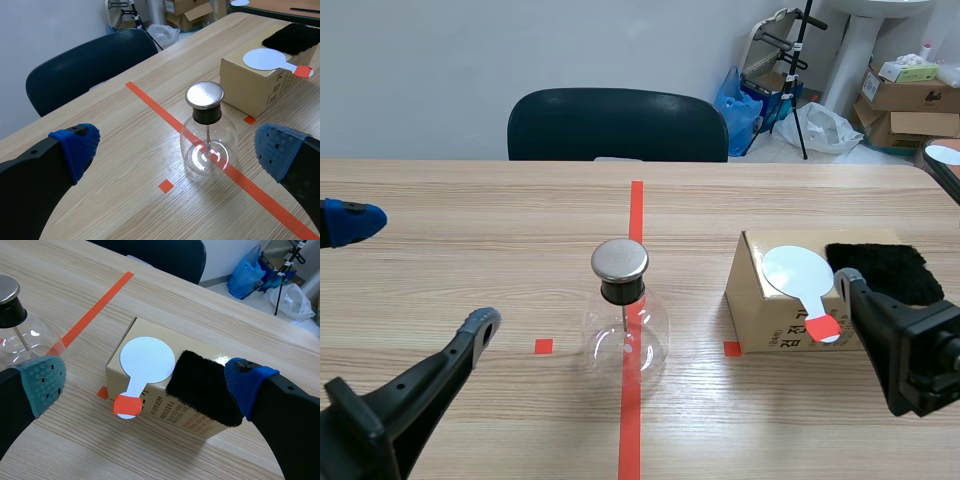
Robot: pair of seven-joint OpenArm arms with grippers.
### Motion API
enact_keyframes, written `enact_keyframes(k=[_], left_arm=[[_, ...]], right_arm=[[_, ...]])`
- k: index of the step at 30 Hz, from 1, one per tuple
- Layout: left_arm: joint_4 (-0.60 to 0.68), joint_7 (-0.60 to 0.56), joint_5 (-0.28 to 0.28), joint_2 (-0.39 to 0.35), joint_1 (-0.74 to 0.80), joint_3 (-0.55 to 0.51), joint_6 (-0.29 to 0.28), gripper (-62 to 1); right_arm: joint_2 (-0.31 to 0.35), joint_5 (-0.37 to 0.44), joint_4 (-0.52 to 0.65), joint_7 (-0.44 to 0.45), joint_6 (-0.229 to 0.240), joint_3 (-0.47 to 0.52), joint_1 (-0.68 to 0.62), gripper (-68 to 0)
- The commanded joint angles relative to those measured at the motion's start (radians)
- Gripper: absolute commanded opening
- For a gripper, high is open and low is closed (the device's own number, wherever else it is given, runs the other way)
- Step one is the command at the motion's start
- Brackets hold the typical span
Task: Do the electroscope experiment
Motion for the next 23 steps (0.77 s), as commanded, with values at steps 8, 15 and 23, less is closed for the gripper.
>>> enact_keyframes(k=[8, 15, 23], left_arm=[[0.006, -0.022, -0.012, -0.003, 0.000, 0.001, -0.002, 1.4], [0.006, -0.054, -0.012, -0.003, 0.000, 0.001, -0.002, 1.4], [0.006, -0.063, -0.012, -0.003, 0.000, 0.001, -0.002, 1.4]], right_arm=[[0.000, 0.010, 0.002, 0.008, -0.001, 0.007, 0.006, 0.4], [0.000, 0.010, 0.002, 0.008, -0.001, 0.007, 0.006, 0.4], [0.000, 0.010, 0.002, -0.019, -0.001, 0.007, 0.005, 0.4]])
